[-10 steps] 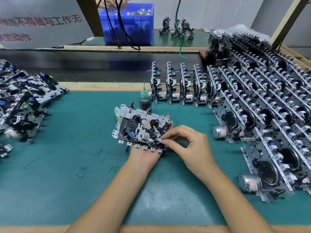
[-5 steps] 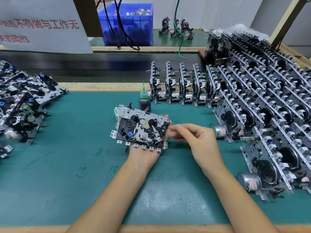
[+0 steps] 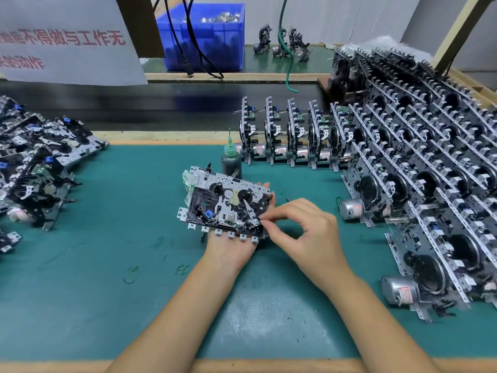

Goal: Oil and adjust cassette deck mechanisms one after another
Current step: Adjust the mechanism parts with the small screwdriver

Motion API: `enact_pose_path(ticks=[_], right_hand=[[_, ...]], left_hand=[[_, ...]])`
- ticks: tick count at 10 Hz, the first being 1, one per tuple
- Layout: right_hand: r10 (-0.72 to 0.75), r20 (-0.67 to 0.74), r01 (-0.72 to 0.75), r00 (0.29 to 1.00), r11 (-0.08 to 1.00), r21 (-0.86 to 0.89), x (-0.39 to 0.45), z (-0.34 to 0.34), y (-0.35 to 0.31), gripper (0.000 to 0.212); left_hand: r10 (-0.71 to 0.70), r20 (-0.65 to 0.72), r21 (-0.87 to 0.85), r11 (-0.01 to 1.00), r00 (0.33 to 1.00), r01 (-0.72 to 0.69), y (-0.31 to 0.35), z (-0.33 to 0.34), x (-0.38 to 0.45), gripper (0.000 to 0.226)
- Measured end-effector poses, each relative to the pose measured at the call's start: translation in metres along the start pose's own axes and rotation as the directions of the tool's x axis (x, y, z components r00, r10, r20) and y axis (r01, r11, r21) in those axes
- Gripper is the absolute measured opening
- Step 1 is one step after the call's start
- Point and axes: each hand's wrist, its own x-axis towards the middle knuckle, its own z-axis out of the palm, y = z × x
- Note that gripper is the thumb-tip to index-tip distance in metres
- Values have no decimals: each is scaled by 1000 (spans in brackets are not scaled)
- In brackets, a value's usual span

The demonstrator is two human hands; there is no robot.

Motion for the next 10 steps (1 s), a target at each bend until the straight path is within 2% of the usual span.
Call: enact_pose_path(ticks=[1, 2, 3, 4, 5, 6, 7, 8, 9, 10], right_hand=[[24, -25, -24, 999, 1000, 12, 0, 1, -1, 5], [141, -33, -138, 989, 986, 94, 0, 0, 0, 7], [256, -22, -249, 966, 954, 169, 2, -1, 1, 12], [245, -50, -237, 968, 963, 131, 3, -3, 0, 18], [170, 28, -172, 985, 976, 130, 3, -5, -4, 23], [144, 257, -156, 956, 987, 30, 5, -4, -8, 84], [118, 379, -70, 918, 988, -138, 13, 1, -13, 116], [137, 429, -34, 893, 970, -240, 23, 1, -16, 125], [169, 444, -42, 880, 959, -282, 27, -2, -15, 124], [175, 461, -19, 870, 946, -323, 27, -7, -15, 118]], left_hand=[[30, -38, 40, 999, 999, -29, 1, 0, -1, 52], [-47, 26, 21, 999, 999, 47, 2, 0, -2, 52], [-115, 271, 20, 993, 956, 114, 2, -6, -4, 49], [-169, 614, -65, 963, 771, 262, 7, -17, -7, 48], [-194, 400, -403, 841, 896, 362, 8, -15, -13, 43], [-363, 166, -822, 463, 917, 332, 19, -14, -4, 40], [-148, 612, -496, -837, 777, 232, 24, -34, -15, 46], [-202, 634, -356, -933, 747, 50, 25, -28, -11, 45], [-145, 666, -345, -929, 732, 130, 20, -31, -13, 49], [-133, 585, -393, -910, 800, 136, 18, -27, -14, 70]])
